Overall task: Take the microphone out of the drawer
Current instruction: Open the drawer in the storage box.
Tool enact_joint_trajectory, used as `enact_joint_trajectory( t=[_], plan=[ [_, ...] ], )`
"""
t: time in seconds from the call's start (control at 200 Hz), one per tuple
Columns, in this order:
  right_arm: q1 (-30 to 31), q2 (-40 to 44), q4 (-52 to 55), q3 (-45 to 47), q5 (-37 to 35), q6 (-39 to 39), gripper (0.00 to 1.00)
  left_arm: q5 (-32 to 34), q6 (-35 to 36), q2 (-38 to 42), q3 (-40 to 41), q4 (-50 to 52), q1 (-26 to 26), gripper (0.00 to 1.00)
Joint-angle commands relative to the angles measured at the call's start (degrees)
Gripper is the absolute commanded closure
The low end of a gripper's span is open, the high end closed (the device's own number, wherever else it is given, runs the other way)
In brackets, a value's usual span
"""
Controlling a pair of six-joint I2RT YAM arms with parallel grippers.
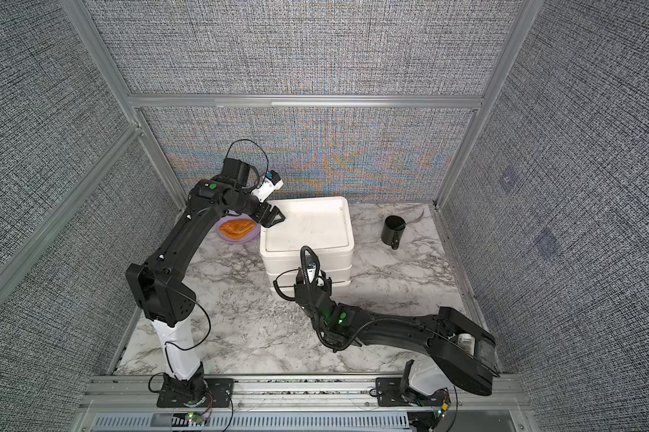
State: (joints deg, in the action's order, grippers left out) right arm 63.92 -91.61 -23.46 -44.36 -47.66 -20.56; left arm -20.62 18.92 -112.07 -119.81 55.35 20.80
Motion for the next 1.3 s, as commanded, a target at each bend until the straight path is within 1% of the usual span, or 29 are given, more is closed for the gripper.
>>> enact_joint_trajectory(
  t=[0.0, 0.17, 0.235, 0.31, 0.45, 0.465, 0.495, 0.706, 0.931, 1.136, 1.296],
  plan=[
    [-0.2, -0.4, -2.5, -0.1, -2.9, -0.5, 0.61, 1.2, 1.1, 0.6, 0.1, 0.3, 0.6, 0.14],
    [-0.4, 1.2, -6.9, 2.7, 0.3, 2.1, 0.67, 1.4, 1.4, 0.7, 0.3, 0.4, 1.2, 0.15],
    [-0.4, 1.6, -7.7, 3.3, 1.0, 3.0, 0.73, 1.7, 1.5, 0.8, 0.5, 0.5, 1.4, 0.15],
    [-0.4, 1.9, -8.2, 3.4, 2.2, 3.8, 0.84, 2.0, 1.5, 1.0, 0.7, 0.5, 1.6, 0.15],
    [-0.4, 1.7, -10.0, 3.5, 4.1, 5.6, 0.89, 2.8, 1.6, 1.5, 1.6, 0.3, 2.5, 0.16],
    [-0.3, 1.7, -10.2, 3.4, 4.3, 5.8, 0.91, 3.1, 1.6, 1.6, 1.7, 0.3, 2.6, 0.16],
    [-0.4, 1.6, -10.2, 3.4, 4.3, 5.9, 1.0, 3.5, 1.8, 1.8, 2.0, 0.3, 2.9, 0.17],
    [-0.2, 2.5, -12.7, 5.2, 6.7, 6.7, 1.0, 5.8, 1.4, 3.4, 3.9, -1.1, 3.6, 0.18],
    [1.7, 5.4, -15.5, 9.3, 9.0, 9.2, 1.0, 7.9, 0.9, 3.7, 4.1, -1.9, 3.6, 0.2],
    [3.8, 8.2, -16.5, 12.7, 9.3, 8.6, 1.0, 8.5, 0.8, 3.6, 4.1, -2.3, 3.6, 0.2],
    [6.0, 8.8, -16.4, 13.8, 9.1, 8.6, 1.0, 8.9, 0.5, 3.5, 4.1, -2.5, 3.6, 0.2]
  ],
)
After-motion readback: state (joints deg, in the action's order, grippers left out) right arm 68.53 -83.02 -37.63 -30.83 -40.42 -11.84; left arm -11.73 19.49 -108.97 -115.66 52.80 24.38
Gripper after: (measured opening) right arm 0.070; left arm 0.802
